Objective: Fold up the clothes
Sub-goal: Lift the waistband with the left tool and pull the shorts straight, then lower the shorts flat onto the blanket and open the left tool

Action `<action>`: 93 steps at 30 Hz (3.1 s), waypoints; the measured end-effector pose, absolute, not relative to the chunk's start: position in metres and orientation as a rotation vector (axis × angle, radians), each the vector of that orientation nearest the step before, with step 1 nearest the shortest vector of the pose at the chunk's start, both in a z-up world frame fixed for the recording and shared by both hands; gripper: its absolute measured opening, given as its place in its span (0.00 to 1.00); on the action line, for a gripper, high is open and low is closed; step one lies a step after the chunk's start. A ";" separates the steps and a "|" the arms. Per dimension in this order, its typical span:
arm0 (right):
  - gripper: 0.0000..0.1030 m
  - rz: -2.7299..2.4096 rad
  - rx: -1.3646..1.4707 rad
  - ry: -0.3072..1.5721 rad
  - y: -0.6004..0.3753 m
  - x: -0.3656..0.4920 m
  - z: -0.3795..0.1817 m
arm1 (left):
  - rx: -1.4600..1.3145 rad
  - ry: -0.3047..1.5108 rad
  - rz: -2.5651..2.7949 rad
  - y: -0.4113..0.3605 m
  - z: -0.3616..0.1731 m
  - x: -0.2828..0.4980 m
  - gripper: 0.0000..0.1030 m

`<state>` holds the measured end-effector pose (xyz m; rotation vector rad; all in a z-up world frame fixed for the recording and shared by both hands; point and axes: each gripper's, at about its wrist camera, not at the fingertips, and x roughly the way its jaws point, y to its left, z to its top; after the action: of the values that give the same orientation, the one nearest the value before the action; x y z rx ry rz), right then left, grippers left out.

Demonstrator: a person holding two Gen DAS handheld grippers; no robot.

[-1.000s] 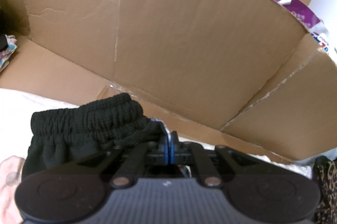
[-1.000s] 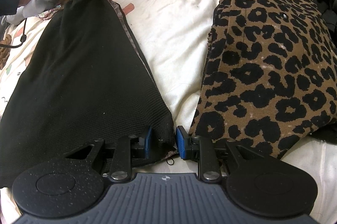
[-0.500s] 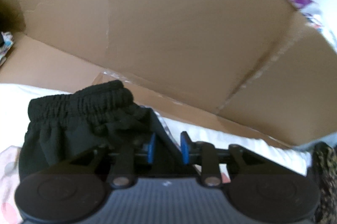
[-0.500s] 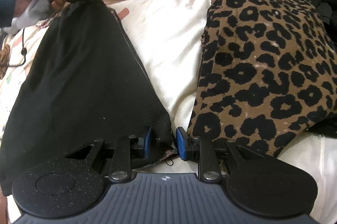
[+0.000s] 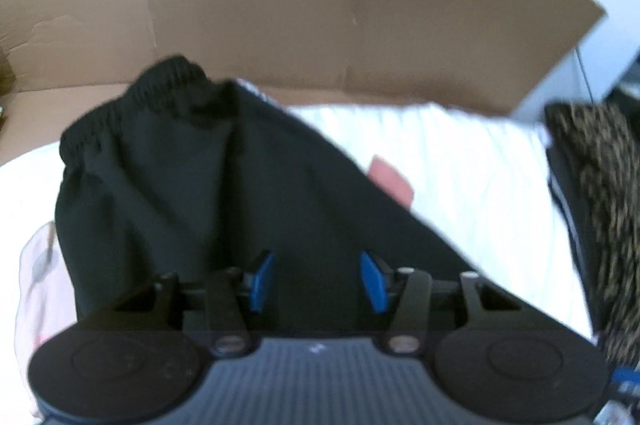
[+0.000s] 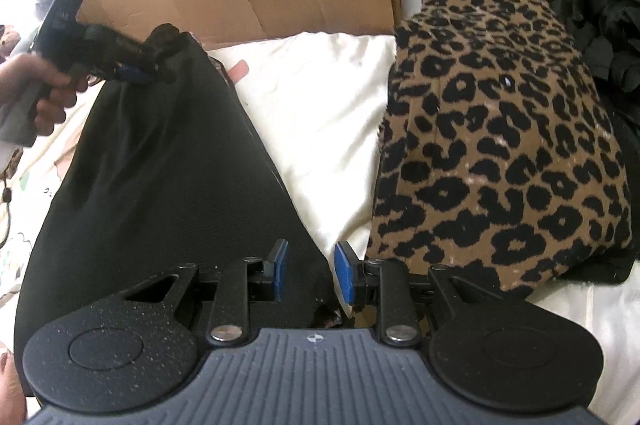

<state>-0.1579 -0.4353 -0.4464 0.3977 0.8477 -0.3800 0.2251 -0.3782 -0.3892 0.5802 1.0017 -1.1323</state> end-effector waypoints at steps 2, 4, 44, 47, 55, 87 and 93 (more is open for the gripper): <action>0.31 -0.380 0.388 0.842 -0.433 -0.155 -0.444 | 0.611 1.004 -1.129 -0.378 -0.397 0.224 0.49; 0.31 -0.373 0.381 0.838 -0.429 -0.153 -0.443 | 0.637 0.998 -1.133 -0.380 -0.404 0.222 0.49; 0.30 -0.293 0.371 0.905 -0.399 -0.137 -0.450 | 0.546 0.805 -0.947 -0.405 -0.364 0.318 0.50; 0.31 -0.268 0.378 0.902 -0.393 -0.128 -0.450 | 0.558 0.828 -0.924 -0.406 -0.379 0.327 0.50; 0.31 -0.171 0.333 0.899 -0.374 -0.102 -0.454 | 0.574 0.844 -0.885 -0.426 -0.417 0.336 0.54; 0.36 -0.041 0.218 1.076 -0.342 -0.054 -0.484 | 0.721 0.842 -1.036 -0.310 -0.422 0.273 0.53; 0.36 -0.036 0.239 1.109 -0.344 -0.070 -0.482 | 0.705 0.839 -1.079 -0.266 -0.414 0.244 0.53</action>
<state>-0.0700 -0.3439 -0.4818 0.2395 1.1089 -0.0365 0.2444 -0.2657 -0.4136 0.7047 0.8389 -1.0789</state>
